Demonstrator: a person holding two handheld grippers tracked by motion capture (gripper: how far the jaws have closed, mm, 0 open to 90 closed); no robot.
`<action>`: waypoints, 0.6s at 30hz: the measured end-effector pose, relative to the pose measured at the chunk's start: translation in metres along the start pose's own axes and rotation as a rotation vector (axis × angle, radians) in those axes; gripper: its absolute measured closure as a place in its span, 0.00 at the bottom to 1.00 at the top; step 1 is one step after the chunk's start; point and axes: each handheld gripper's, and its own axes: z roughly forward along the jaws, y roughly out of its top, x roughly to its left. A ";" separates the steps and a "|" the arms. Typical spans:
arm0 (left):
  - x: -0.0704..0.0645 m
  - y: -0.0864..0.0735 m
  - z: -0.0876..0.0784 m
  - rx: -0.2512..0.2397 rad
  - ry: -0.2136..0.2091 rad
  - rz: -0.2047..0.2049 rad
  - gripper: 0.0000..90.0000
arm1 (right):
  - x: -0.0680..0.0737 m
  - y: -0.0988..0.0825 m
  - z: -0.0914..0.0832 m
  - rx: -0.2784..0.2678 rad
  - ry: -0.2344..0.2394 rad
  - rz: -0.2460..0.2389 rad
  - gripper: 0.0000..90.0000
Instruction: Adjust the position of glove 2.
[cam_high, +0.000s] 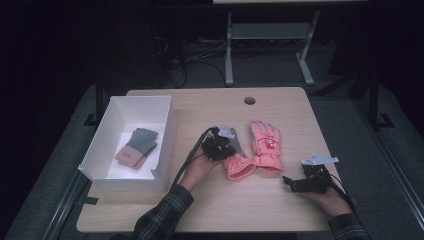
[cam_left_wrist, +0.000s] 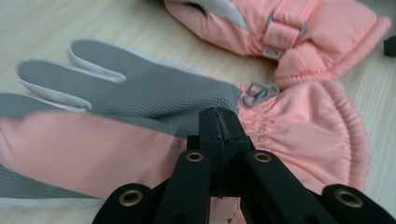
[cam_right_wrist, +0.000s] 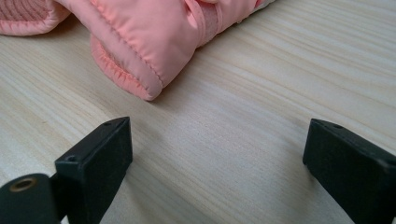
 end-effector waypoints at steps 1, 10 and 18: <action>-0.002 -0.002 0.001 -0.003 -0.015 -0.005 1.00 | 0.000 0.000 0.000 0.000 0.000 0.000 0.09; -0.030 -0.008 -0.002 -0.008 -0.089 0.016 1.00 | 0.000 0.000 0.000 0.000 0.000 0.000 0.09; -0.063 -0.006 0.002 -0.020 -0.188 0.045 1.00 | 0.000 0.000 0.000 0.000 0.000 -0.001 0.09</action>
